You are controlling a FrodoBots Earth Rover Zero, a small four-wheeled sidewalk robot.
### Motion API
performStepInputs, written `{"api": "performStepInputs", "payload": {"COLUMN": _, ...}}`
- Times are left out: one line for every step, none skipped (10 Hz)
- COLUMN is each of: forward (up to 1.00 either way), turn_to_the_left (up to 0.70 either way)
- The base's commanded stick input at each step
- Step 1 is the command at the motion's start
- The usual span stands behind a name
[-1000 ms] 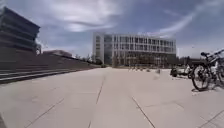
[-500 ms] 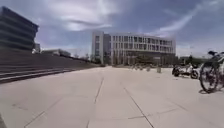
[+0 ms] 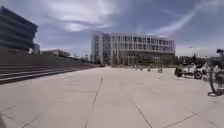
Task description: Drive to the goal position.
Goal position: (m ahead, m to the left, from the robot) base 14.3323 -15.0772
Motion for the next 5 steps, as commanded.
{"api": "performStepInputs", "payload": {"forward": 0.6, "turn_to_the_left": -0.02}}
{"api": "performStepInputs", "payload": {"forward": 0.6, "turn_to_the_left": -0.05}}
{"api": "performStepInputs", "payload": {"forward": 0.6, "turn_to_the_left": -0.13}}
{"api": "performStepInputs", "payload": {"forward": 0.6, "turn_to_the_left": -0.15}}
{"api": "performStepInputs", "payload": {"forward": 0.6, "turn_to_the_left": -0.15}}
